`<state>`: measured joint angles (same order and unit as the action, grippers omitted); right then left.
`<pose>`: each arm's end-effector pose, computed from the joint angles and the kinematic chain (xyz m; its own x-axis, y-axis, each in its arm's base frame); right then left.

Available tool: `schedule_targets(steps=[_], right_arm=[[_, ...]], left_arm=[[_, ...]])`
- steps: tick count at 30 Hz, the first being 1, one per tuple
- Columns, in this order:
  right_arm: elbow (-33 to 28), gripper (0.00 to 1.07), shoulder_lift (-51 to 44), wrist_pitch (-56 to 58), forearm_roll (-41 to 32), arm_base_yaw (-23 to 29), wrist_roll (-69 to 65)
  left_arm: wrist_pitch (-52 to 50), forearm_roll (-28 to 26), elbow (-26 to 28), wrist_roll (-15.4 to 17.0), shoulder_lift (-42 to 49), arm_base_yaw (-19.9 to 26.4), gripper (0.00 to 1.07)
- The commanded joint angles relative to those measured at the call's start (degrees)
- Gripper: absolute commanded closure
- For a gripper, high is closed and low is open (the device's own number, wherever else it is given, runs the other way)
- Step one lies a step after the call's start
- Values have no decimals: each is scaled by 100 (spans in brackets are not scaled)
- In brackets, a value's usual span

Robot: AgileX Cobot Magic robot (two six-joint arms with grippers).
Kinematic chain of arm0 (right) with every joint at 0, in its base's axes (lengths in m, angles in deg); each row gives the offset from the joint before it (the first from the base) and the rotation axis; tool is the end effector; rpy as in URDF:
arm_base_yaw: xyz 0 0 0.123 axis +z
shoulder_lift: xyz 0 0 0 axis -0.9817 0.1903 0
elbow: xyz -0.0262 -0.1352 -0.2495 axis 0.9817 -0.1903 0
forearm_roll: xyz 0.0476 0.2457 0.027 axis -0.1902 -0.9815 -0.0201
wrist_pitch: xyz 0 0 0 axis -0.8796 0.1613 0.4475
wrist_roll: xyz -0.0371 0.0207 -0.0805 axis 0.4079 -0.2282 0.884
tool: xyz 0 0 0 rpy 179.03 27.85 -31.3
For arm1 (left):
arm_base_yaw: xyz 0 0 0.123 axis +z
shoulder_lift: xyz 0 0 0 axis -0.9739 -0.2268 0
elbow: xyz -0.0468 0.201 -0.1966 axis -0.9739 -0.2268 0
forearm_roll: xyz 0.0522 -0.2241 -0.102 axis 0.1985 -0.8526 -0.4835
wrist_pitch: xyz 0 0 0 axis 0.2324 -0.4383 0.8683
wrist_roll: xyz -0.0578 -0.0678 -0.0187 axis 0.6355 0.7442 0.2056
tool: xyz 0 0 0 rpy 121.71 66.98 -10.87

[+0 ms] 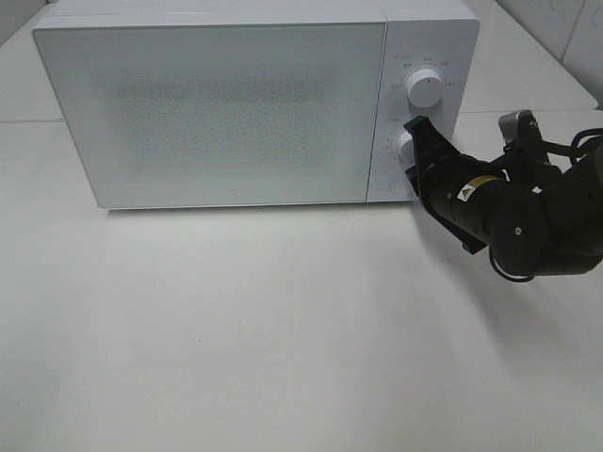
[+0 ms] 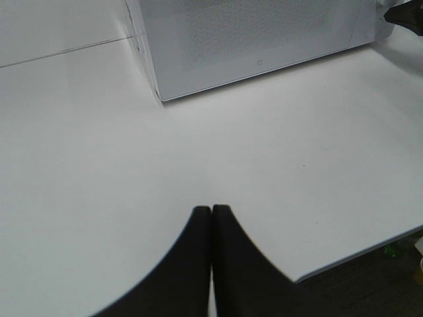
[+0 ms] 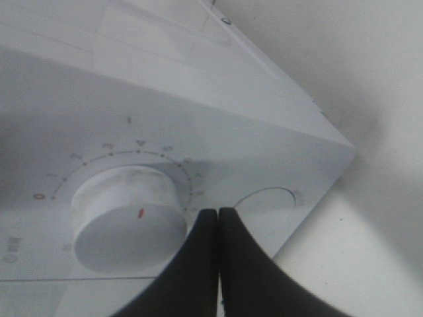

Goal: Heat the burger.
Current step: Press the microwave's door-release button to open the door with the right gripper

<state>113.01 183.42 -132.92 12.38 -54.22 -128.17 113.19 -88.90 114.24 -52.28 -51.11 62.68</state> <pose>0.3211 0.1295 0.1067 -0.3544 0.8243 -0.4415 0.1791 0.5233 0.8331 -0.0082 -0.0067 0.2792 -0.3886 0.2161 -0.8957 0.3731 0.9257 0.0615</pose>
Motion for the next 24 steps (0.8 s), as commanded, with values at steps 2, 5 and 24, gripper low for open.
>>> schedule_targets(steps=[2,5,24], right_arm=[[126,107,29,69,115,-23,-126],[195,107,178,80,172,-23,-292],[596,107,481,23,74,-23,-521]], left_arm=[[-86,-6,-11,29,120,17,106],[-86,-6,-11,29,120,17,106],[-86,0,-11,29,120,17,106]])
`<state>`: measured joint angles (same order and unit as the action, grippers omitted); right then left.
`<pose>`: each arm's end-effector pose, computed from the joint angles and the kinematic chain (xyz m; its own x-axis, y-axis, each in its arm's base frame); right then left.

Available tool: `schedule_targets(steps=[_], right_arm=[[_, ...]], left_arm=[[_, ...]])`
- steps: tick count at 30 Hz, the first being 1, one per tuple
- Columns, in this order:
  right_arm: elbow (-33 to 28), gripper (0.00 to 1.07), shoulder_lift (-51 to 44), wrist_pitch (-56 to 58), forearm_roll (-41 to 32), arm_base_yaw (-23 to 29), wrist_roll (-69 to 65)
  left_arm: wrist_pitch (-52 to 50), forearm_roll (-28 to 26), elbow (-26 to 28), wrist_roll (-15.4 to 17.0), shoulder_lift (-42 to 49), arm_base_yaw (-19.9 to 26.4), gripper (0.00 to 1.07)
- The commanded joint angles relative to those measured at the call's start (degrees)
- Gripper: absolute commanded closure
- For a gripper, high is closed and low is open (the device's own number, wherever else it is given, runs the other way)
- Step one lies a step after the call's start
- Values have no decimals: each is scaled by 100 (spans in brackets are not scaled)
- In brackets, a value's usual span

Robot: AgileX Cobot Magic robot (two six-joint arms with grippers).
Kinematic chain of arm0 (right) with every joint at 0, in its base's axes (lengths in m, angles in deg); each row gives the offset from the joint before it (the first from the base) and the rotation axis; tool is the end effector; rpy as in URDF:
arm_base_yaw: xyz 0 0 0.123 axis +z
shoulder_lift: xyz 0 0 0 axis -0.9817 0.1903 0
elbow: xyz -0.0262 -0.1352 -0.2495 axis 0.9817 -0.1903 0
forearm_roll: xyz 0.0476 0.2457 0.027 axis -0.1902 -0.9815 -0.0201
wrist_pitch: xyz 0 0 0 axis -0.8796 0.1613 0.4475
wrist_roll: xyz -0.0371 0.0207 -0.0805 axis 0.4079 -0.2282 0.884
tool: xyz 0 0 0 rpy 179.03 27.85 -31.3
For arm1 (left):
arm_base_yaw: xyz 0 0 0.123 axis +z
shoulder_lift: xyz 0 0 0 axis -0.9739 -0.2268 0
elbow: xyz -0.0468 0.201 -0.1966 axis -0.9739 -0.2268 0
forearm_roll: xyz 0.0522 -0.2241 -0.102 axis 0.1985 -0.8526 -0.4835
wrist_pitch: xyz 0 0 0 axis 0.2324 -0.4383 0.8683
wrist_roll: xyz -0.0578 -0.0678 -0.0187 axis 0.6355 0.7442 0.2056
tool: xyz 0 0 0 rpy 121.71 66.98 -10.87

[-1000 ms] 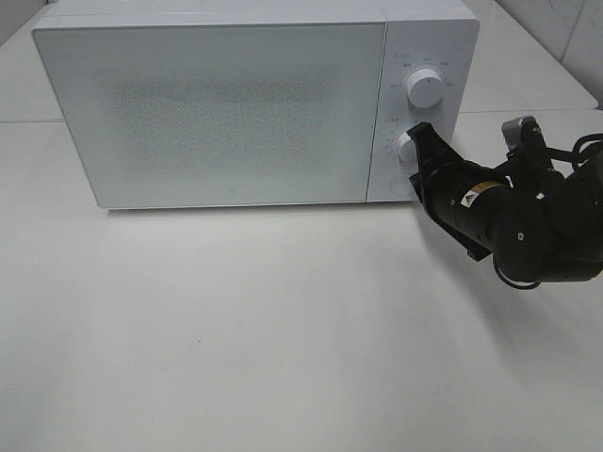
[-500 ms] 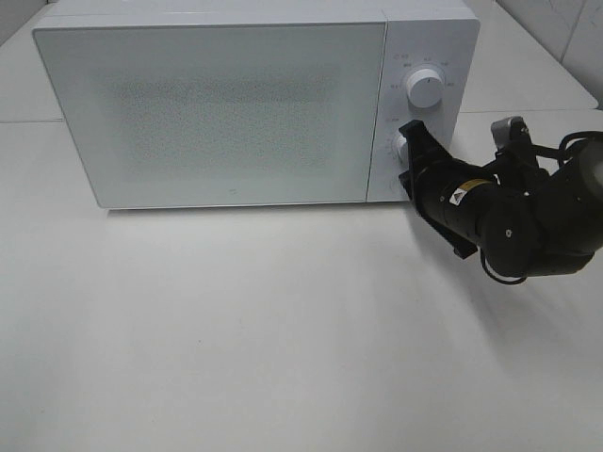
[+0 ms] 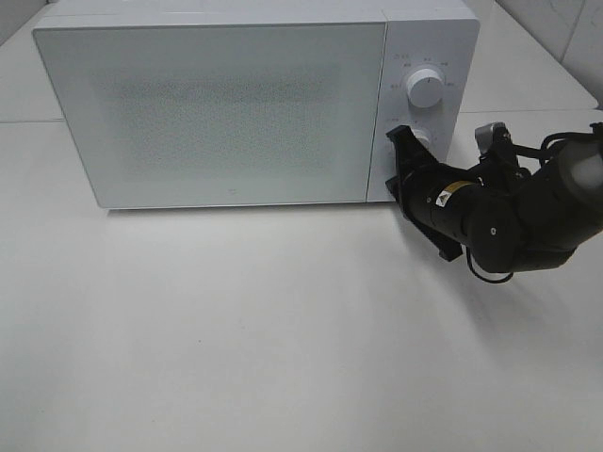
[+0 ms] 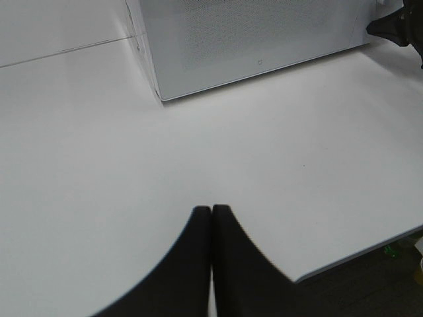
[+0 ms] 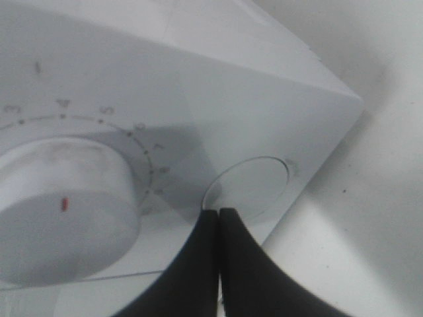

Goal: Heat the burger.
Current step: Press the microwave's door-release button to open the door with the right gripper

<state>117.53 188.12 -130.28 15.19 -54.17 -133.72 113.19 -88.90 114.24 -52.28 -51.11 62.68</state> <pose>0.3354 0.1407 0.0892 -0.3933 0.8428 -0.3675 0.2242 0.4756 0.8506 -0.0082 -0.0067 0.2792 -0.3886 0.2161 -0.8957 0.3731 0.9257 0.0615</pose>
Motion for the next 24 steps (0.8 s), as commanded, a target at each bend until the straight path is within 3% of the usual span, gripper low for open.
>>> schedule_targets(steps=[1,24], right_arm=[[143,107,11,-241,-206,-29,34],[607,107,29,-315,-533,-29,510]], left_arm=[[-86,0,-11,29,120,17,106],[-86,0,-11,29,120,17,106]])
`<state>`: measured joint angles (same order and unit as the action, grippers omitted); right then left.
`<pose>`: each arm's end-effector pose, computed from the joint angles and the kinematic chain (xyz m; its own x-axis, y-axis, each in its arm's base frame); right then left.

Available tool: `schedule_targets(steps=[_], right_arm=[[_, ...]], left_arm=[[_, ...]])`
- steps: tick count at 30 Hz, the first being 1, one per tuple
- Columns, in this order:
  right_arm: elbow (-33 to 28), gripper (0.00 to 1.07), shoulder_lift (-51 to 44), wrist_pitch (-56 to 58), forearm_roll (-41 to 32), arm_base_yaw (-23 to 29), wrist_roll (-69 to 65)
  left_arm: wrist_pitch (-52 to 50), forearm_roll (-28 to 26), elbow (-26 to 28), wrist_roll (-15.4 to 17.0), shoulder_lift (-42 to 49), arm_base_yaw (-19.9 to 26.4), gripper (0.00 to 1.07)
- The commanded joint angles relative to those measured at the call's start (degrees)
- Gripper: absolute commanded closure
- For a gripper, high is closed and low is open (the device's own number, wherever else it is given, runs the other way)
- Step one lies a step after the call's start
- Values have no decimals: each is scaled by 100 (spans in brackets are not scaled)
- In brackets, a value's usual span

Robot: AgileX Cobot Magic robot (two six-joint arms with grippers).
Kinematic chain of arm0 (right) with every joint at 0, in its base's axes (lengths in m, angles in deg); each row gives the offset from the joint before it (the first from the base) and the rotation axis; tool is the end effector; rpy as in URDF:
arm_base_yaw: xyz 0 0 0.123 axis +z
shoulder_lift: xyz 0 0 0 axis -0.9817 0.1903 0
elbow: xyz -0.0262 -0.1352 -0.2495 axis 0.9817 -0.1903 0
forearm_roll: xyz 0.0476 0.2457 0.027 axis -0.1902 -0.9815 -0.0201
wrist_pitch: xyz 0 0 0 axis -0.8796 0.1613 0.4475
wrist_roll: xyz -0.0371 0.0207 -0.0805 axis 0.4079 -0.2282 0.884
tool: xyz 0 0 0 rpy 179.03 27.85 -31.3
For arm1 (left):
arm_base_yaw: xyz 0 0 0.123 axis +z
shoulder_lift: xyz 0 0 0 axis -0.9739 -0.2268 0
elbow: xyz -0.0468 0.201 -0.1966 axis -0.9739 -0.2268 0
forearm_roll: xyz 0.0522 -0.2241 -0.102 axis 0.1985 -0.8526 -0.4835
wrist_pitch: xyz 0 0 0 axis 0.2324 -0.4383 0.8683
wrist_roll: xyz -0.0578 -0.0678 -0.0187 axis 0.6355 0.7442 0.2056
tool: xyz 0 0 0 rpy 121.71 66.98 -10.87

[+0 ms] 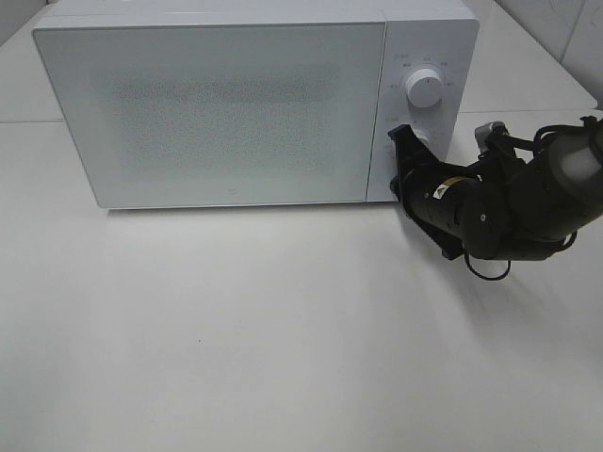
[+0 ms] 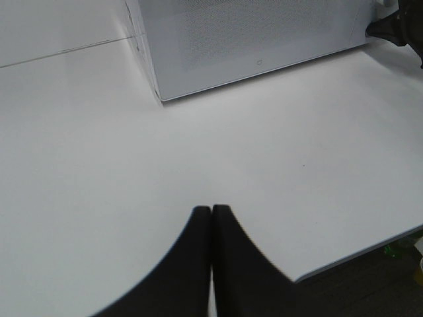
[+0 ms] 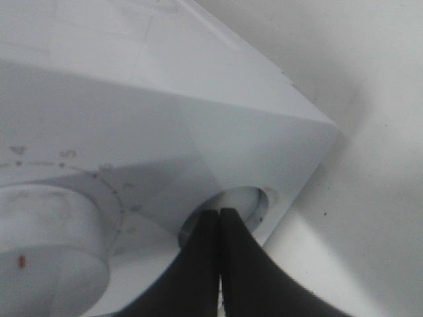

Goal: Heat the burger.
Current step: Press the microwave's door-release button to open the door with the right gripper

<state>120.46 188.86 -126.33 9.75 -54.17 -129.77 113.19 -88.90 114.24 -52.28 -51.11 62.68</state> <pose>0.3458 0.1401 0.0881 -0.3587 0.8531 -0.3789 0.2775 0.4850 0.8293 -0.0082 -0.0067 0.2792 -0.3886 0.2161 -0.8957 0.3731 0.9257 0.0615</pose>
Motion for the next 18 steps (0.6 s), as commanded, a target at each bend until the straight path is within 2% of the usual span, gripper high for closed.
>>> schedule_targets(steps=[1,9,18], right_arm=[[321,107,-46,-716,11,-29,138],[556,107,-46,-699,11,-29,241],[561,107,-46,-722,-6,-29,304]], left_arm=[[-86,0,-11,29,120,17,106],[-86,0,-11,29,120,17,106],[-86,0,-11,29,120,17,106]])
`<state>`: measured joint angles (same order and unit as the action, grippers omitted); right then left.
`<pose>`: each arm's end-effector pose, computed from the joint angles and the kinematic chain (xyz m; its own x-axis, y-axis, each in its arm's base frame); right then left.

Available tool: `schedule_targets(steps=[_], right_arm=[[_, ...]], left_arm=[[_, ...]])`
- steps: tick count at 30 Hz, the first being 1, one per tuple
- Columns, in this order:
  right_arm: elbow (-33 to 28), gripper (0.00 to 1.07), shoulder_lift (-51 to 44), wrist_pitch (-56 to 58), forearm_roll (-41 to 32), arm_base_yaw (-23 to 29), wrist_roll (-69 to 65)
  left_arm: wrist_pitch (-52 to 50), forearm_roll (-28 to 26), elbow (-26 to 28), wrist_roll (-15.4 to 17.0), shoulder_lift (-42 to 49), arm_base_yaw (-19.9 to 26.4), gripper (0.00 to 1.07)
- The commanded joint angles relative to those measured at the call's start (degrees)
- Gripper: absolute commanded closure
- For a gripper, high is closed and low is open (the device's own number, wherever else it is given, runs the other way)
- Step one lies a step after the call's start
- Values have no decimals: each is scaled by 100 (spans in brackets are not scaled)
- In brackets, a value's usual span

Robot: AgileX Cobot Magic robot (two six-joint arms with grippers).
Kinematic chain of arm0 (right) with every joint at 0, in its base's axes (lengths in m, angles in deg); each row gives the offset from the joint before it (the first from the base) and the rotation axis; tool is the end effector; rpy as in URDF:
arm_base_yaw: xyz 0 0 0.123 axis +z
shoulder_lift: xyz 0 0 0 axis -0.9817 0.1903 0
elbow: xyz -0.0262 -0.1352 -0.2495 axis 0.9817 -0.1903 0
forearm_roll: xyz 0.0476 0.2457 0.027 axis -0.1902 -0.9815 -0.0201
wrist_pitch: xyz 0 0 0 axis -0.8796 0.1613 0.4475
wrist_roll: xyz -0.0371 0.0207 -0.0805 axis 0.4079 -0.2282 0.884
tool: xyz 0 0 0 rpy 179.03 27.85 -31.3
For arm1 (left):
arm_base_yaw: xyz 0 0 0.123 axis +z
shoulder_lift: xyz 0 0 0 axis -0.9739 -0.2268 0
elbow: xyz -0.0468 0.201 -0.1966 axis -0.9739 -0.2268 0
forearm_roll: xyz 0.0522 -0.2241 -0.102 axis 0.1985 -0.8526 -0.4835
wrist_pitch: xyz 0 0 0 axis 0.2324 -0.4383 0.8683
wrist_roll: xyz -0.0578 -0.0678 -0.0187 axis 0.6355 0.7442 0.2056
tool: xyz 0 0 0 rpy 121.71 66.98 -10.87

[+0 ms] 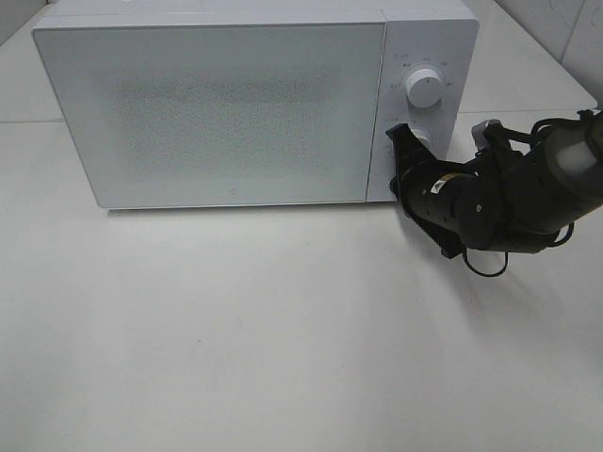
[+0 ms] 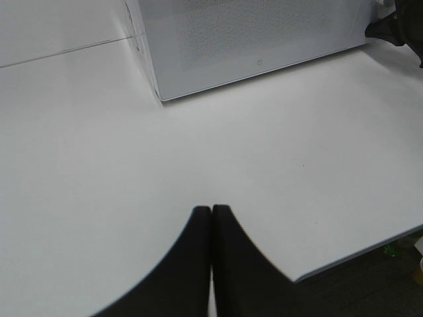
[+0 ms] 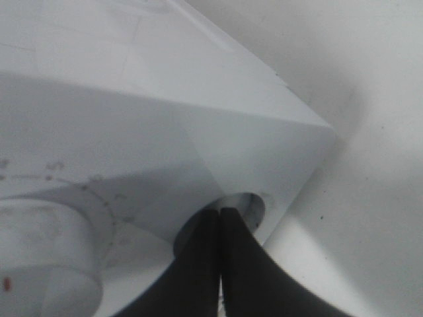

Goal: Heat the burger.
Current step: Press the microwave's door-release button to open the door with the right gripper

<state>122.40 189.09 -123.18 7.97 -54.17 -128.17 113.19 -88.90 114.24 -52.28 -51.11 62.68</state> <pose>0.3517 0.1421 0.0887 -0.3604 0.8533 -0.3769 0.3045 0.4895 0.8171 -0.0082 -0.0067 0.2792 -0.3886 0.2161 -0.8957 0.3731 0.9257 0.0615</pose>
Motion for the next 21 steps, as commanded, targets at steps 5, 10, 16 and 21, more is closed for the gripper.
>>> schedule_targets(steps=[5,10,16,21], right_arm=[[367,107,-69,-1043,40,-29,149],[367,107,-69,-1037,40,-29,229],[367,107,-69,-1026,11,-29,292],[367,107,-69,-1014,-103,-29,292]], left_arm=[[-86,0,-11,29,120,17,106],[-86,0,-11,29,120,17,106],[-86,0,-11,29,120,17,106],[-86,0,-11,29,120,17,106]])
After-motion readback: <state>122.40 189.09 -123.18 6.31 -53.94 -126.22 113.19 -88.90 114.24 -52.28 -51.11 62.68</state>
